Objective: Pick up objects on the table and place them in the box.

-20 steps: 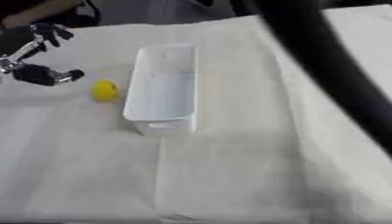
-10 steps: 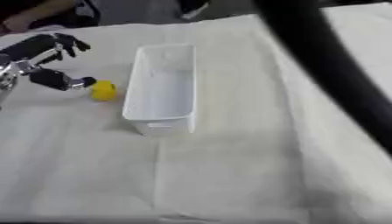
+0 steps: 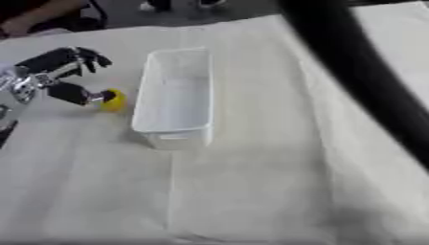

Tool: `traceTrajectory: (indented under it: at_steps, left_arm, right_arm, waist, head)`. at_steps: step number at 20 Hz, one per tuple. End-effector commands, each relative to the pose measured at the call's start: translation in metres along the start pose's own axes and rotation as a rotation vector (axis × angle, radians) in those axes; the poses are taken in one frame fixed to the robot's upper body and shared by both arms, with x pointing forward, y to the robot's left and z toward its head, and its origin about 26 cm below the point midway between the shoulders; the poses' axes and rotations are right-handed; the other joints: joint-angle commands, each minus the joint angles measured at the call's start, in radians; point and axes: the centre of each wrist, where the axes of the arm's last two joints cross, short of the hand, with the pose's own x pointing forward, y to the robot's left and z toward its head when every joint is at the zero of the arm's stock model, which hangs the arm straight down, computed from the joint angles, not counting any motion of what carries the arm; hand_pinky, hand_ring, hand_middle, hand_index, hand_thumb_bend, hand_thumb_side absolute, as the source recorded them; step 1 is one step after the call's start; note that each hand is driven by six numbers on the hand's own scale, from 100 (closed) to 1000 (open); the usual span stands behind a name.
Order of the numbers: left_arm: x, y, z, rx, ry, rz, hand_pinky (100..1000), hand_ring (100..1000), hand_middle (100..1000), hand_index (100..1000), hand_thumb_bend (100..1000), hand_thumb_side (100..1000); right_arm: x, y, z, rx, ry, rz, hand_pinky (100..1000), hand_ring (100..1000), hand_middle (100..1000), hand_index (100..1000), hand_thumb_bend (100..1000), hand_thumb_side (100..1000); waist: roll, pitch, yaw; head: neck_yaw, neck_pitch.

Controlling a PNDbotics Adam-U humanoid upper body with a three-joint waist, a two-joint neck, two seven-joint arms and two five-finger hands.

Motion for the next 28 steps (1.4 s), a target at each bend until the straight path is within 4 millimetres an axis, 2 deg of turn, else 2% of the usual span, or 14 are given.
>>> traceTrajectory:
  at_steps: [1, 11, 21, 22, 23, 24, 25, 26, 27, 28]
  left_arm:
    - [-0.003, 0.008, -0.003, 0.007, 0.005, -0.022, 522, 675, 735, 882, 376, 748]
    - [-0.002, -0.022, -0.007, -0.019, 0.027, 0.019, 510, 669, 728, 880, 373, 758]
    - [-0.002, -0.041, -0.006, -0.036, 0.038, 0.060, 501, 661, 722, 877, 335, 785]
    - [-0.002, -0.042, -0.006, -0.036, 0.038, 0.064, 491, 649, 713, 870, 269, 705]
    - [-0.002, -0.043, -0.006, -0.031, 0.037, 0.070, 419, 592, 676, 846, 113, 427]
    - [-0.002, -0.043, -0.006, -0.020, 0.037, 0.077, 133, 414, 498, 707, 100, 133]
    - [-0.002, -0.041, -0.006, 0.009, 0.034, 0.083, 100, 345, 434, 640, 100, 132]
    - [-0.001, -0.040, -0.006, 0.035, 0.030, 0.086, 100, 123, 207, 404, 100, 100]
    - [0.000, -0.037, -0.007, 0.073, 0.019, 0.083, 100, 100, 127, 336, 100, 100]
    - [0.001, -0.035, -0.007, 0.104, 0.010, 0.074, 100, 100, 100, 312, 100, 100]
  right_arm:
    - [0.002, -0.001, -0.006, 0.107, -0.098, 0.034, 674, 753, 869, 858, 102, 1000]
    - [0.001, 0.001, -0.007, 0.113, -0.103, 0.036, 673, 753, 870, 859, 106, 1000]
    - [0.000, 0.002, -0.008, 0.117, -0.106, 0.037, 673, 753, 870, 859, 107, 1000]
    - [0.000, 0.002, -0.008, 0.117, -0.106, 0.037, 673, 753, 870, 859, 107, 1000]
    - [0.000, 0.002, -0.008, 0.117, -0.106, 0.037, 673, 753, 870, 859, 107, 1000]
    - [0.000, 0.002, -0.008, 0.117, -0.106, 0.037, 673, 753, 870, 860, 106, 1000]
    - [0.000, 0.002, -0.008, 0.117, -0.106, 0.037, 673, 753, 870, 860, 106, 1000]
    - [0.000, 0.002, -0.008, 0.117, -0.106, 0.037, 673, 753, 870, 860, 106, 1000]
    - [0.000, 0.002, -0.008, 0.117, -0.106, 0.036, 673, 752, 870, 860, 105, 1000]
    - [0.000, 0.002, -0.008, 0.117, -0.106, 0.036, 673, 752, 870, 860, 105, 999]
  waist:
    - [-0.003, -0.010, 0.001]
    - [-0.003, 0.004, -0.001]
    - [-0.003, 0.012, -0.001]
    - [-0.003, 0.012, -0.002]
    - [-0.003, 0.012, -0.001]
    - [-0.003, 0.012, -0.001]
    - [-0.003, 0.012, -0.001]
    - [-0.002, 0.012, -0.001]
    - [-0.002, 0.012, -0.001]
    - [-0.002, 0.012, -0.001]
  head:
    - [-0.002, -0.007]
    - [-0.006, -0.007]
    - [-0.010, -0.007]
    - [-0.010, -0.007]
    - [-0.010, -0.007]
    - [-0.010, -0.007]
    - [-0.011, -0.007]
    - [-0.011, -0.007]
    - [-0.012, -0.007]
    - [-0.012, -0.007]
